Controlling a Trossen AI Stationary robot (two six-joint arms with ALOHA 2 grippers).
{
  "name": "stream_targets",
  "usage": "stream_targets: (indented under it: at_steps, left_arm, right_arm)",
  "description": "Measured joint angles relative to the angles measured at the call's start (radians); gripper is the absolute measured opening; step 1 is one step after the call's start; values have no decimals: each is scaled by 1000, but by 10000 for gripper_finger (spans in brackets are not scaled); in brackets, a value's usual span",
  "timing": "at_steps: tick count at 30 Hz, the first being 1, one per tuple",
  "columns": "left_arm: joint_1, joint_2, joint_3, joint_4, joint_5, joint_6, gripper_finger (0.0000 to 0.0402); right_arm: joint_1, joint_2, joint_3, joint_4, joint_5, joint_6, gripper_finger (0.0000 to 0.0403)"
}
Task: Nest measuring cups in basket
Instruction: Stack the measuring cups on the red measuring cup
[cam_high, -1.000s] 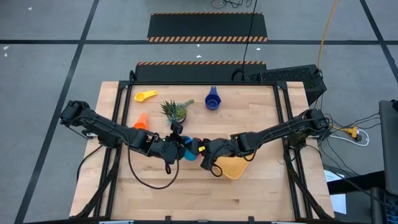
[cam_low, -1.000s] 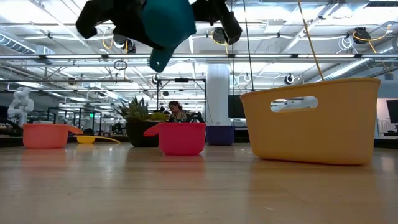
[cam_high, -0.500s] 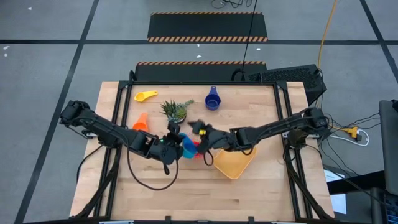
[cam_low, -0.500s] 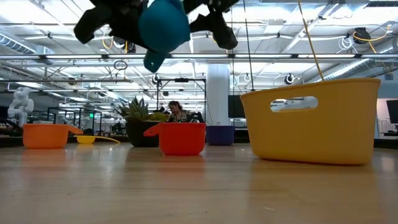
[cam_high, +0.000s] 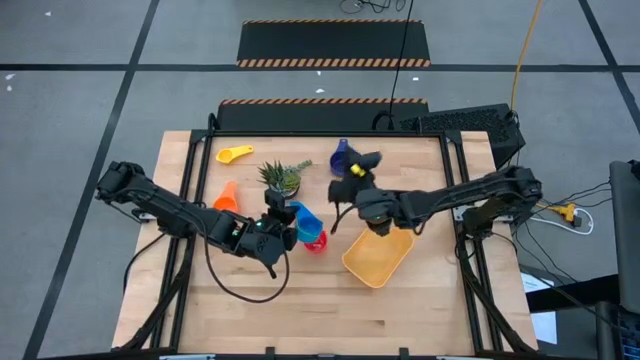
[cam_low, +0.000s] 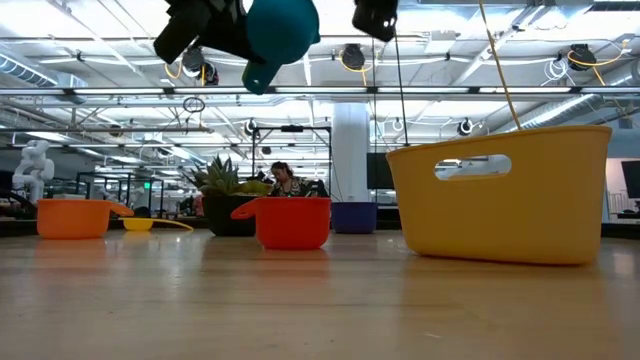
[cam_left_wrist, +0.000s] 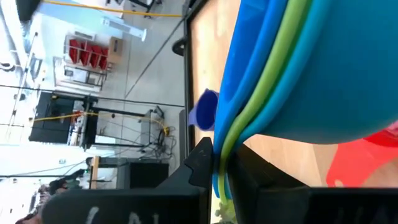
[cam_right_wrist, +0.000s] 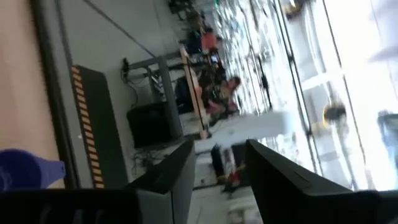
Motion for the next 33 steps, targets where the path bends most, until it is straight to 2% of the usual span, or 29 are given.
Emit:
stream_targets:
  at_steps: [6, 12, 14, 18, 19, 23, 27, 31, 33]
  left_arm:
    - [3, 0, 0, 18, -42, -20, 28]
    - [25, 1, 0, 20, 45, -57, 28]
    - [35, 1, 0, 28, 73, -57, 28]
    - [46, 1, 0, 42, 93, -54, 28]
    - [46, 1, 0, 42, 93, -52, 28]
    - [46, 1, -1, 41, 98, -29, 28]
    - [52, 1, -2, 41, 117, -3, 28]
    - [53, 1, -6, 45, 107, 15, 28]
    - [52, 14, -23, 47, 34, 50, 28]
  right_arm:
    - [-3, -125, 0, -212, 60, 298, 137]
    - [24, -225, -1, -449, 63, 555, 143]
    - [19, -253, -1, -531, -55, 655, 150]
    - [-70, -304, -1, -678, -564, 884, 170]
    - [-96, -309, -1, -716, -662, 932, 175]
    - [-176, -317, -1, -979, -919, 1040, 185]
    - [-223, -317, -1, -1253, -1106, 1210, 182]
    - [-227, -312, -27, -1400, -1155, 1379, 174]
    - [-227, -319, -60, -1430, -1153, 1441, 171]
